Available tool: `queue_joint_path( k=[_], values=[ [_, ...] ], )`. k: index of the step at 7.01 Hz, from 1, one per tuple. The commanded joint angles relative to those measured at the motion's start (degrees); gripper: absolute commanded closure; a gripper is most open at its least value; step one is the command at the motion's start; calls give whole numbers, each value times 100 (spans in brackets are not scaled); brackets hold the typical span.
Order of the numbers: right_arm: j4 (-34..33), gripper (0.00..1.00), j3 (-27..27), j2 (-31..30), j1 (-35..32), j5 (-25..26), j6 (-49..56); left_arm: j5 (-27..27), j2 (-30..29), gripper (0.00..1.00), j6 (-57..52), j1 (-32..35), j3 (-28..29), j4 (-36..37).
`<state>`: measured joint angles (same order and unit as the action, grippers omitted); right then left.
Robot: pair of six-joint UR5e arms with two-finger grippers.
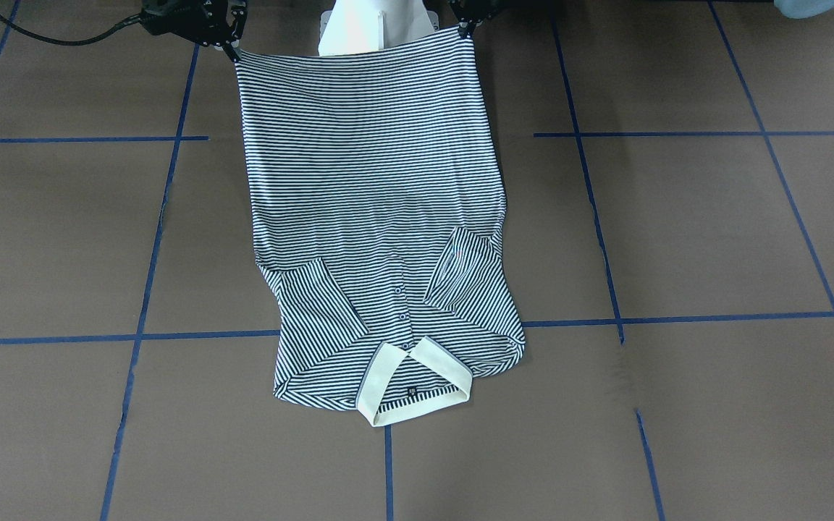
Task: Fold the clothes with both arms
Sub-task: 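Lift the hem with both grippers and fold it toward the collar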
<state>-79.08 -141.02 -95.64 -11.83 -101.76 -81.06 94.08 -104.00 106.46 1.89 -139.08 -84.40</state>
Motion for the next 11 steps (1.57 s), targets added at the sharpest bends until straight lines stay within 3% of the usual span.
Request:
queue_joint_path(
  k=[1, 4, 6, 8, 11],
  values=[
    [7, 100, 518, 446, -352, 59, 333, -4, -41, 100, -421, 248, 160, 20],
    [7, 100, 2073, 1949, -1721, 42, 2375, 31, -461, 100, -1730, 1661, 634, -24],
    [59, 100, 3084, 2591, -2522, 16, 3233, 23, -629, 100, -2259, 2261, 1579, -520],
    [77, 100, 4462, 3758, -2876, -2, 3280, 31, -630, 100, -2680, 2858, 2601, -1585],
    [190, 100, 5555, 4543, -3131, -72, 3289, 180, -1025, 100, -3236, 3641, 3708, -1955]
  ],
)
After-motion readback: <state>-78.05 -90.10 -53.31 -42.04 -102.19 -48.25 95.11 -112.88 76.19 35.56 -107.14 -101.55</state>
